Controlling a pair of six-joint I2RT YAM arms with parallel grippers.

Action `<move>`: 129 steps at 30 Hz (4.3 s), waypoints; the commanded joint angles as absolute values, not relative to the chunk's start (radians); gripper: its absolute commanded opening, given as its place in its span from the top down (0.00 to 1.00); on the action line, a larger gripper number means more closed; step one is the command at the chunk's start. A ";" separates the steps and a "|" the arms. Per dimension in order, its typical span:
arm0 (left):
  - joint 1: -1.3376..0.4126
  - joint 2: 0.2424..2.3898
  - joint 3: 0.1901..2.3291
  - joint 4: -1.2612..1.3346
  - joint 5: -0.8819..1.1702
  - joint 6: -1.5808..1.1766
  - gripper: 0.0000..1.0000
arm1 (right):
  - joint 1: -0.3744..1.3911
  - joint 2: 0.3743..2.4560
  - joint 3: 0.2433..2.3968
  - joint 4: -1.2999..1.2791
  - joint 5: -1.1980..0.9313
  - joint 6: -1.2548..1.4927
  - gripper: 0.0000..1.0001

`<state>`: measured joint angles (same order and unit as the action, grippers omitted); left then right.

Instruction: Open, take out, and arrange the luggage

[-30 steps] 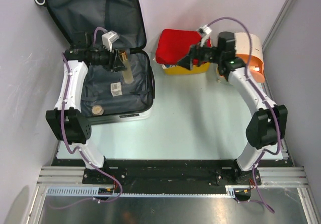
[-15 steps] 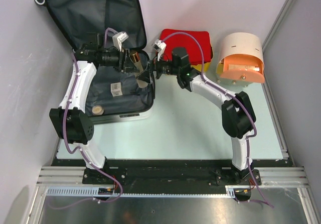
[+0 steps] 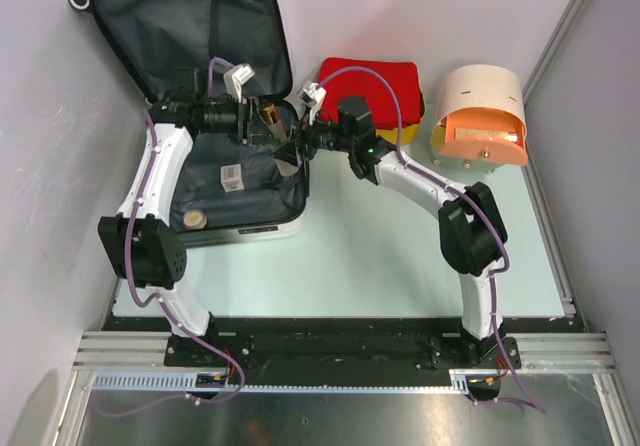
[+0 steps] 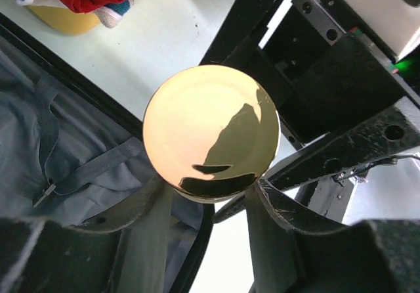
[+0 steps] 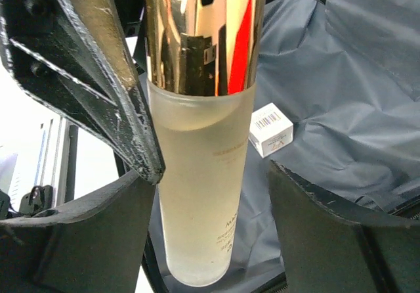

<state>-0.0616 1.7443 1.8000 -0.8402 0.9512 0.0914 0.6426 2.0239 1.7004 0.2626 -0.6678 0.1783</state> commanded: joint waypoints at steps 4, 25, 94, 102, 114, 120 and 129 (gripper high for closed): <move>-0.064 1.667 1.812 -0.765 1.058 0.012 1.00 | 0.635 2.029 1.762 0.262 -0.626 0.127 0.73; -0.071 1.654 1.810 -0.732 1.057 0.094 0.05 | 0.206 1.721 1.968 -0.487 -0.637 -0.673 1.00; -0.124 1.677 1.744 -0.588 1.009 0.006 0.05 | -0.268 1.464 1.700 -1.097 -0.719 -1.076 0.57; -0.112 1.687 1.747 -0.588 0.999 0.006 0.04 | -0.216 1.482 1.500 -0.746 -0.576 -0.933 0.62; -0.015 1.680 1.713 -0.588 0.950 0.021 0.00 | -0.196 1.655 1.503 -0.256 -0.459 -0.756 0.58; -0.003 1.669 1.691 -0.588 0.913 0.080 0.00 | -0.176 1.733 1.531 -0.167 -0.433 -0.738 0.52; -0.003 1.594 1.598 -0.584 0.816 0.130 0.00 | -0.258 1.561 1.432 -0.169 -0.509 -0.289 0.39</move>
<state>-0.0078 1.6768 1.6192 -0.6029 0.8650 0.1013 -0.2039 1.7123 1.4906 -0.2363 -0.4755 -0.6003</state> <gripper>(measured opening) 0.996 0.600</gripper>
